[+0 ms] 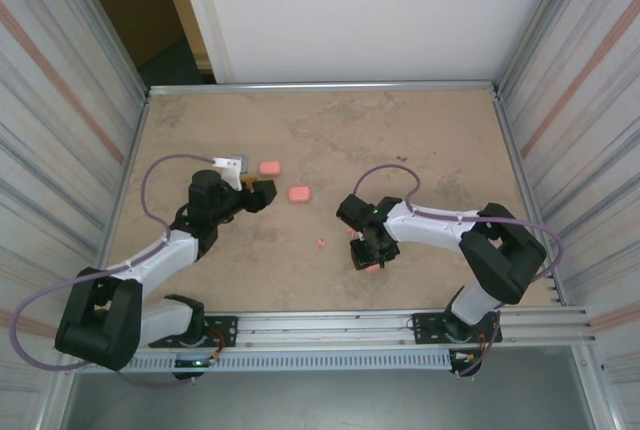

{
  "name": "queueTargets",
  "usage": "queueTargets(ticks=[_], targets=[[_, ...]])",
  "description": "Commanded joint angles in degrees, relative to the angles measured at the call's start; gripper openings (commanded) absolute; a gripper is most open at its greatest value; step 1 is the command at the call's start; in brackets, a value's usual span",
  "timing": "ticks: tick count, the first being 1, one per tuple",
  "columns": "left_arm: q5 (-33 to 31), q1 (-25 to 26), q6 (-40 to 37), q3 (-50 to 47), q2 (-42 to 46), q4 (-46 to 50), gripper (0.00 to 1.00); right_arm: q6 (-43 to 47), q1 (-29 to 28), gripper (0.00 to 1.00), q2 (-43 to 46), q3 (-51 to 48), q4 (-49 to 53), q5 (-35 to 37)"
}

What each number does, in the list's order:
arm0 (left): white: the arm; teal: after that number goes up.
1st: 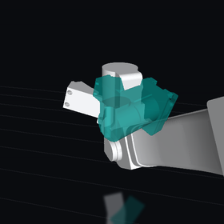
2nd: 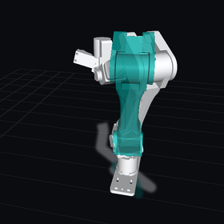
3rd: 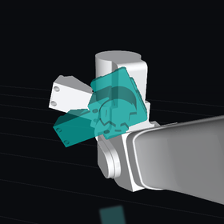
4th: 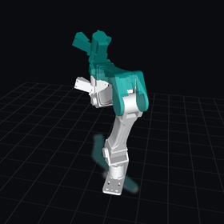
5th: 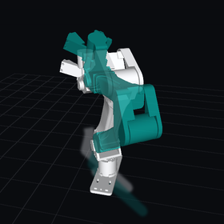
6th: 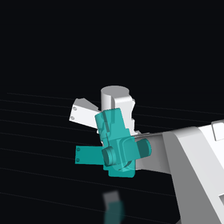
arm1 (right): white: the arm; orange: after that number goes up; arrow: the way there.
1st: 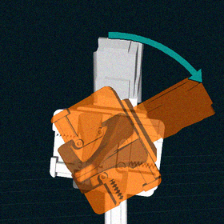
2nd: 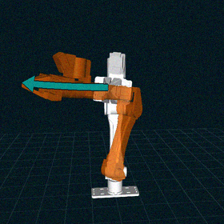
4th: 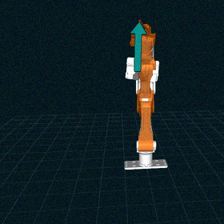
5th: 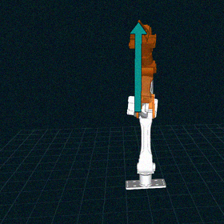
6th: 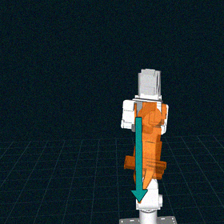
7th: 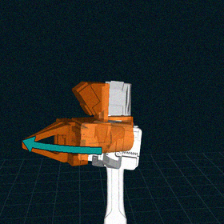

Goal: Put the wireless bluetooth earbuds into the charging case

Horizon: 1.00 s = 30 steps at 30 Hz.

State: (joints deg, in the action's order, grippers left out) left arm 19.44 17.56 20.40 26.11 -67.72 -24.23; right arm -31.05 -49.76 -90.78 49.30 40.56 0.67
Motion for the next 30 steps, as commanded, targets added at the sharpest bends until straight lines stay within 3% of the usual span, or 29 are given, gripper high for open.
queueTargets(ticks=[1,9,17,25,30], targets=[[0.5,-0.5,-0.2,1.7,0.8,0.0,0.65,1.0,-1.0,0.42,1.1,1.6,0.9,2.1],[2.8,-0.6,-0.5,2.9,4.0,2.6,0.65,9.0,-1.4,0.41,7.5,5.5,-0.8,8.0],[9.8,-0.6,-1.5,6.5,8.4,8.5,0.65,22.8,-1.4,0.4,14.6,7.0,-12.7,12.3],[17.3,-0.6,-3.4,12.6,9.4,16.1,0.63,40.2,-1.1,0.41,22.6,4.2,-28.3,11.7],[20.6,-0.5,-2.4,15.0,9.9,18.2,0.63,46.3,0.4,0.41,24.2,4.5,-31.1,8.6]])
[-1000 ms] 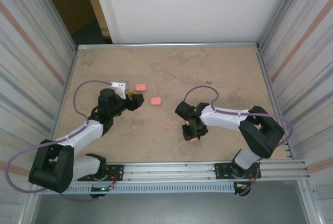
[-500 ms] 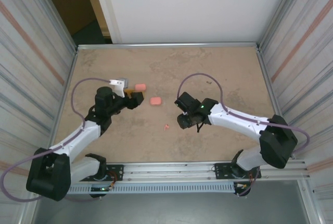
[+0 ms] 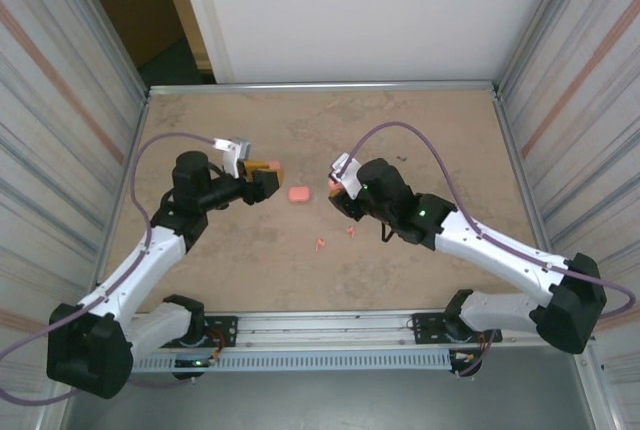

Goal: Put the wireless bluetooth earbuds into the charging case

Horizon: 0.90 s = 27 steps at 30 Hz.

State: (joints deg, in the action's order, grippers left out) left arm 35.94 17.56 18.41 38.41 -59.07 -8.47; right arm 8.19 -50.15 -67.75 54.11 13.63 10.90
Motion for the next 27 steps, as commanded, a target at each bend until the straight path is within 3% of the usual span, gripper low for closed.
queueTargets(ticks=[1,12,27], targets=[[4.6,-0.4,-0.2,3.1,1.3,3.0,0.63,8.2,1.1,0.41,1.4,-0.1,-4.3,-2.4],[8.6,3.9,-0.5,7.6,2.0,6.1,0.64,16.2,2.3,0.41,3.7,-0.2,-5.2,-8.0],[9.1,12.4,2.0,13.7,-7.0,2.9,0.65,16.4,1.9,0.41,3.3,-0.1,-5.0,-7.6]])
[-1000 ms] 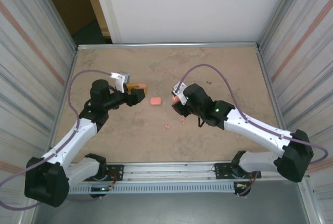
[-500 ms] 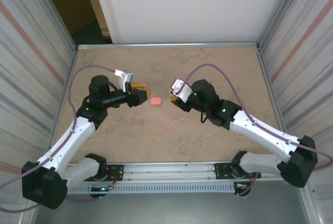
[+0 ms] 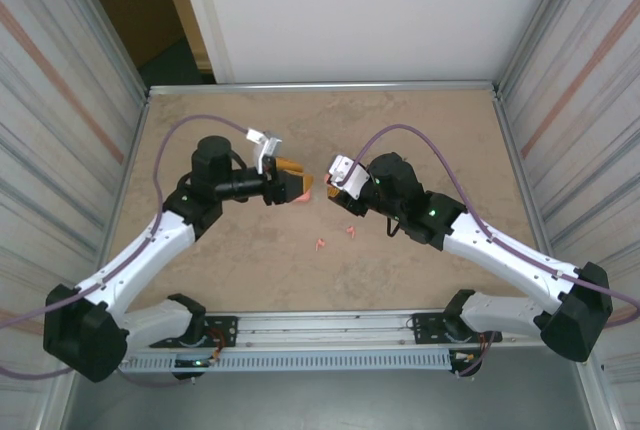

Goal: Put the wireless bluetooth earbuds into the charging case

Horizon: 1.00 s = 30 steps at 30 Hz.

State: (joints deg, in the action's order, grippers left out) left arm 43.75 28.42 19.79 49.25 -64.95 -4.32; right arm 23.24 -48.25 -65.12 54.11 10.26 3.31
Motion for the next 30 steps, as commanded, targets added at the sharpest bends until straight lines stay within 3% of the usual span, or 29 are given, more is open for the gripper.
queueTargets(ticks=[1,10,30], targets=[[1.1,2.2,0.4,3.3,-1.8,-1.0,0.65,1.4,-0.1,0.41,0.6,-0.1,-1.6,0.1],[-0.2,5.4,-1.0,6.5,-6.8,0.7,0.64,1.4,-0.2,0.41,0.3,-0.4,-2.0,0.3],[-0.6,7.1,-2.2,9.0,-12.6,2.6,0.54,1.6,-0.8,0.41,0.7,-0.3,-2.5,0.9]])
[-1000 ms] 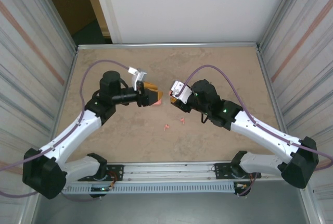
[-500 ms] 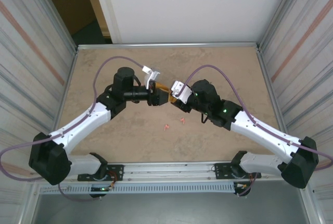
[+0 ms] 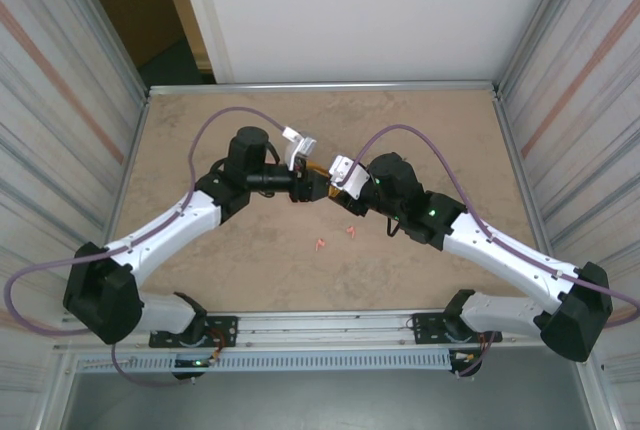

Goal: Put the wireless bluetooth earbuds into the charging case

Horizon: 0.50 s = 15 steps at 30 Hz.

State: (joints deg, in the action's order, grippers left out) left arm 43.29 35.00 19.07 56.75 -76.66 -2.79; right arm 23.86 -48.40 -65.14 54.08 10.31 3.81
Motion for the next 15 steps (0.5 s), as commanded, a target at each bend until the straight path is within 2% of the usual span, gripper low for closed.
queueTargets(ticks=[1,6,15], targets=[[-0.1,0.6,-1.5,1.6,-1.1,1.2,0.53,1.1,-0.8,0.41,0.8,-0.3,-2.5,0.4],[-0.1,0.6,-2.0,2.0,-2.0,2.0,0.46,1.2,-0.7,0.41,0.9,-0.4,-2.6,1.2],[-0.2,0.6,-3.3,2.2,-2.0,3.3,0.4,1.2,-0.8,0.41,1.2,-0.1,-2.6,2.1]])
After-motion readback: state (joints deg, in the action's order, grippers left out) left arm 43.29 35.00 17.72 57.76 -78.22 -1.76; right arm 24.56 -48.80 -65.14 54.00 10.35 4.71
